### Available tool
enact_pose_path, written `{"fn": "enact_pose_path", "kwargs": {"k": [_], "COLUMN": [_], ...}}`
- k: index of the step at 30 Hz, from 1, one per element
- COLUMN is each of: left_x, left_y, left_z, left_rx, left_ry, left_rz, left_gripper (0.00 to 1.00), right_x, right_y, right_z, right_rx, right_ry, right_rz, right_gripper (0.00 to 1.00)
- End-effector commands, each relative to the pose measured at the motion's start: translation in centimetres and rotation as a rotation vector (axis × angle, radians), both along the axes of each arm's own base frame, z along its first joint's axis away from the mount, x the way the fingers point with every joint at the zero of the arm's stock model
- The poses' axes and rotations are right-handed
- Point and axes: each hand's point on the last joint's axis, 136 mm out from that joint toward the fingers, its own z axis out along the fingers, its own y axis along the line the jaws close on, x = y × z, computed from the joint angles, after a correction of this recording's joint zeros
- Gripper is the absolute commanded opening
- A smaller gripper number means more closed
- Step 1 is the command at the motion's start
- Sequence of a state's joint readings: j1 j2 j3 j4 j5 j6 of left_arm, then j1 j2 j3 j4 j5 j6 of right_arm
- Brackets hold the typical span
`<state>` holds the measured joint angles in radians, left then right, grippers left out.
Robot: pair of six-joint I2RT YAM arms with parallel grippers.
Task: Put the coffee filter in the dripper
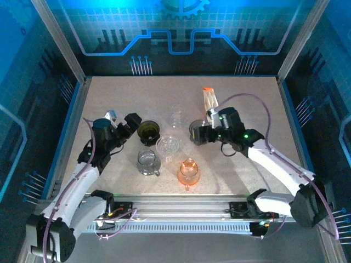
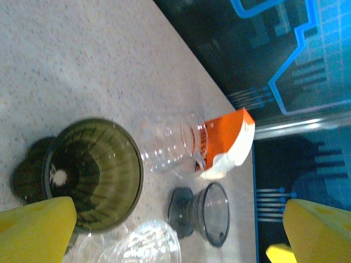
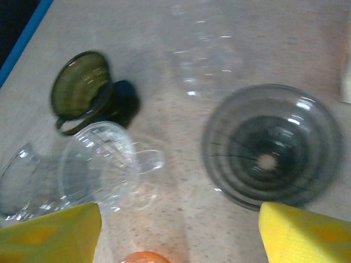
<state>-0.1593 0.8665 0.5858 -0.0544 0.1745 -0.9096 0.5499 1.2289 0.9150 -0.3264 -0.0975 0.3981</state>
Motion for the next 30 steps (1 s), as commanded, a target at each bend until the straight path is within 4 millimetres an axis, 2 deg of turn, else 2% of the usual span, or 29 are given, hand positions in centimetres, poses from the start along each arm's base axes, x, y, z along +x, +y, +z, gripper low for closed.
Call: {"fn": "enact_pose_path", "kwargs": {"k": [1,3,8,12,16,20,25,30], "left_x": [-2.5,-3.4,-5.0,-5.7,-6.1,-6.2,-6.3,-6.2], "left_y": [-1.4,-1.6,-1.8,-1.8,-1.8,-1.9,-2.0,-1.9], "left_z": [-1.9,-2.2,-2.7,-3.3,-3.8,-4.2,-4.4,-4.4], "left_rx": [0.01,0.017,0.021,0.023,0.018,0.017,0.02,0.022], "left_ry": [0.06,0.067,0.071,0.081,0.091,0.1,0.103,0.1], "left_rz": [-0.1,-0.118,-0.15,-0.157,-0.163,-0.169,-0.172,-0.172], "left_gripper": [0.98,0.98,0.99,0.98,0.98,0.98,0.98,0.99], "right_x": [-0.8,-0.9,-0.6,0.3,1.4,2.3,2.3,2.0], "right_y": [3.2,5.2,8.7,10.3,10.8,10.6,10.8,11.3], "right_z": [-0.4,-1.5,-3.9,-5.0,-6.3,-7.4,-8.6,-9.0], "right_rx": [-0.043,-0.068,-0.153,-0.205,-0.262,-0.315,-0.34,-0.345], "right_ry": [0.014,0.046,0.08,0.085,0.097,0.107,0.135,0.142], "right_rz": [0.124,0.176,0.243,0.261,0.25,0.225,0.241,0.266], "right_gripper": [0.69,0.61,0.57,0.53,0.48,0.48,0.48,0.41]}}
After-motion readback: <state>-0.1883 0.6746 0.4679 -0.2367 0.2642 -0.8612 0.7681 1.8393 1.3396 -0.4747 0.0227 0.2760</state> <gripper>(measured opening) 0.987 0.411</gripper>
